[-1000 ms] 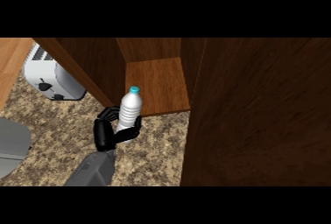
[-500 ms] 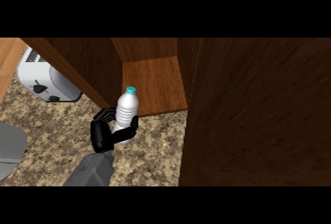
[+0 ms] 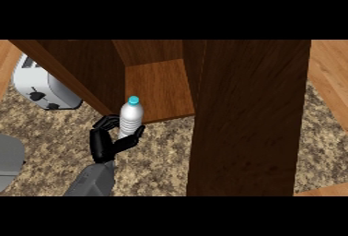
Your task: Pick up the bottled water, place it into the cabinet and close the cabinet
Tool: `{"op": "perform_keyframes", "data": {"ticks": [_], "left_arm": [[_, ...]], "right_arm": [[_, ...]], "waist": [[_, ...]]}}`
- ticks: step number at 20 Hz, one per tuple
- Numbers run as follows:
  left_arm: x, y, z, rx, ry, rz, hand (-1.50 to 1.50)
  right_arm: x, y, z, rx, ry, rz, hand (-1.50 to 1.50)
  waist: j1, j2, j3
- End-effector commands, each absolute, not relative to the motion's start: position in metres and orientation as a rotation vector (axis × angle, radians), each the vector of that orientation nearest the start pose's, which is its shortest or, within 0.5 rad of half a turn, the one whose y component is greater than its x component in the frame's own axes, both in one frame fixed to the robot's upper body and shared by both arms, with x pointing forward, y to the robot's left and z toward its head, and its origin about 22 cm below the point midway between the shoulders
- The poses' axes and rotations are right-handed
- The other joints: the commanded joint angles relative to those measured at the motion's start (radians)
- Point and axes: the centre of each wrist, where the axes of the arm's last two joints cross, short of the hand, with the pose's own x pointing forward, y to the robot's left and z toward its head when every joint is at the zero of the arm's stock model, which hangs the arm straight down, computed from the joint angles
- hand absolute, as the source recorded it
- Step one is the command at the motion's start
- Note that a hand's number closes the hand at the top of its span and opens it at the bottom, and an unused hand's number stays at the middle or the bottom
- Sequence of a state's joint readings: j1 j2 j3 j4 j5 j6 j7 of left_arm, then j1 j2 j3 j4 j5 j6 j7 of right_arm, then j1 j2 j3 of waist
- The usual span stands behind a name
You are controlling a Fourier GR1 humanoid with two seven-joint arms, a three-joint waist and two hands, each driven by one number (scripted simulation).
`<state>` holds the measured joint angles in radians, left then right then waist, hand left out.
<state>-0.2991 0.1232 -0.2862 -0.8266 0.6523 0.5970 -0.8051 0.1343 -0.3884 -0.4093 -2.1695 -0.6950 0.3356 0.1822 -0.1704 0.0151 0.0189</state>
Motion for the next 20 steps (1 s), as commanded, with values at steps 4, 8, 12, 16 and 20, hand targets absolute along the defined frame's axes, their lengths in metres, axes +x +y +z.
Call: {"op": "perform_keyframes", "data": {"ticks": [4,8,12,16,20], "left_arm": [[0.35,0.155,-0.035,0.236,-1.757,0.332,-1.5],[0.35,0.156,-0.032,0.248,-1.764,0.35,-1.5],[0.349,0.157,-0.033,0.289,-1.796,0.285,-1.5],[0.349,0.162,-0.03,0.262,-1.826,0.264,-1.5],[0.348,0.17,-0.027,0.24,-1.876,0.134,-1.5]], "right_arm": [[0.168,-0.347,0.167,0.237,-1.981,0.176,-1.5],[0.173,-0.348,0.168,0.245,-1.995,0.188,-1.5],[0.176,-0.352,0.173,0.24,-1.998,0.211,-1.5],[0.176,-0.35,0.172,0.267,-2.001,0.221,-1.5],[0.179,-0.349,0.173,0.274,-1.996,0.231,-1.5]], "waist": [[-0.058,0.023,-0.021],[-0.057,0.027,-0.021],[-0.066,0.027,-0.02],[-0.08,0.024,-0.021],[-0.089,0.022,-0.019]]}}
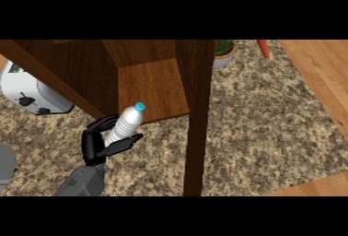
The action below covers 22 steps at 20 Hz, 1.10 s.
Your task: Pick up the bottled water, place it into the cabinet and close the cabinet
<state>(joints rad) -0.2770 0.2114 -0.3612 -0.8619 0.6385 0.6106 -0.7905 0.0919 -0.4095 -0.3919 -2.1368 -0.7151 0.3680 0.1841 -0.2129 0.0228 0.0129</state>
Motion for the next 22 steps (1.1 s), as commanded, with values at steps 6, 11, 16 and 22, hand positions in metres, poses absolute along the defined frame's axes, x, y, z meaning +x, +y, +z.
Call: {"op": "perform_keyframes", "data": {"ticks": [6,11,16,22], "left_arm": [[0.356,0.137,-0.009,0.134,-1.937,0.124,1.5],[0.358,0.128,-0.004,0.091,-1.926,0.143,1.5],[0.352,0.115,-0.012,-0.004,-1.884,0.137,1.5],[0.338,0.102,-0.023,-0.159,-1.861,0.153,1.5]], "right_arm": [[0.181,-0.349,0.174,0.251,-1.995,0.234,-1.5],[0.176,-0.35,0.176,0.227,-1.987,0.229,-1.5],[0.171,-0.353,0.177,0.188,-2.0,0.25,-1.5],[0.158,-0.355,0.176,0.179,-1.969,0.262,-1.5]], "waist": [[0.0,0.004,-0.016],[0.028,-0.007,-0.016],[0.071,-0.01,-0.016],[0.121,-0.022,-0.015]]}}
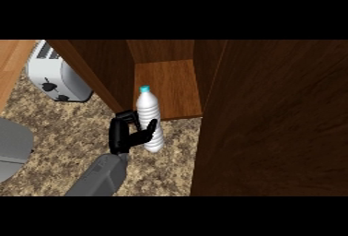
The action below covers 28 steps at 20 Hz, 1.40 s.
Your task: Pick up the bottled water, place it into the cabinet and close the cabinet
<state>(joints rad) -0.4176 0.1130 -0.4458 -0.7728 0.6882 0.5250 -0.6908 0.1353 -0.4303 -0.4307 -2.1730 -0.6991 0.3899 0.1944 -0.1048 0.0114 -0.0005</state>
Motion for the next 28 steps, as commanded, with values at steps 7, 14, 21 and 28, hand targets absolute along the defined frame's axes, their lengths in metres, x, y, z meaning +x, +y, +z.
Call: {"op": "perform_keyframes", "data": {"ticks": [7,14,21,28], "left_arm": [[0.33,0.092,-0.03,-0.351,-1.839,0.168,1.5],[0.311,0.117,-0.042,-0.486,-1.79,0.149,1.5],[0.267,0.155,-0.047,-0.536,-1.78,0.084,-1.5],[0.228,0.196,-0.036,-0.568,-1.734,0.061,-1.5]], "right_arm": [[0.131,-0.352,0.19,0.186,-1.946,0.336,1.5],[0.109,-0.326,0.196,0.26,-1.931,0.408,1.5],[0.109,-0.315,0.206,0.258,-1.927,0.388,1.5],[0.103,-0.292,0.214,0.275,-1.93,0.545,1.5]], "waist": [[0.065,-0.015,0.0],[0.095,-0.016,0.0],[0.108,-0.017,0.0],[0.116,-0.024,-0.001]]}}
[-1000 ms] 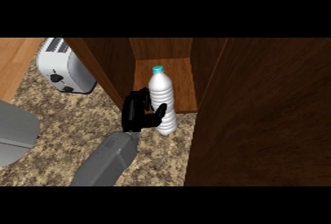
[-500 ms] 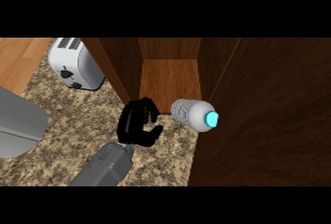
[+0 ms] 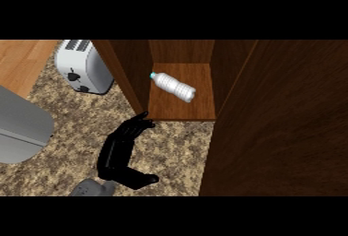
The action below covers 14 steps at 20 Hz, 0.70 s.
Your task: Pick up the bottled water, place it into the cabinet and close the cabinet
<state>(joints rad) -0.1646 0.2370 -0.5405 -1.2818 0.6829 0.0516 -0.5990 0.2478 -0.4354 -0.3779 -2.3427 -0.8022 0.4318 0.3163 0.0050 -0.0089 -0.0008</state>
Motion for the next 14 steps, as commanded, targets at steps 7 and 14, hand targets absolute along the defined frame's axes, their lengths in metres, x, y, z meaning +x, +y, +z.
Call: {"op": "perform_keyframes", "data": {"ticks": [7,14], "left_arm": [[0.188,0.251,-0.022,-0.461,-1.803,0.088,-1.5],[0.155,0.315,-0.02,-0.266,-1.83,0.016,-1.5]], "right_arm": [[0.102,-0.267,0.206,0.485,-1.852,0.548,1.5],[0.115,-0.24,0.198,0.608,-1.802,0.556,1.5]], "waist": [[0.008,-0.006,-0.001],[0.014,-0.006,-0.003]]}}
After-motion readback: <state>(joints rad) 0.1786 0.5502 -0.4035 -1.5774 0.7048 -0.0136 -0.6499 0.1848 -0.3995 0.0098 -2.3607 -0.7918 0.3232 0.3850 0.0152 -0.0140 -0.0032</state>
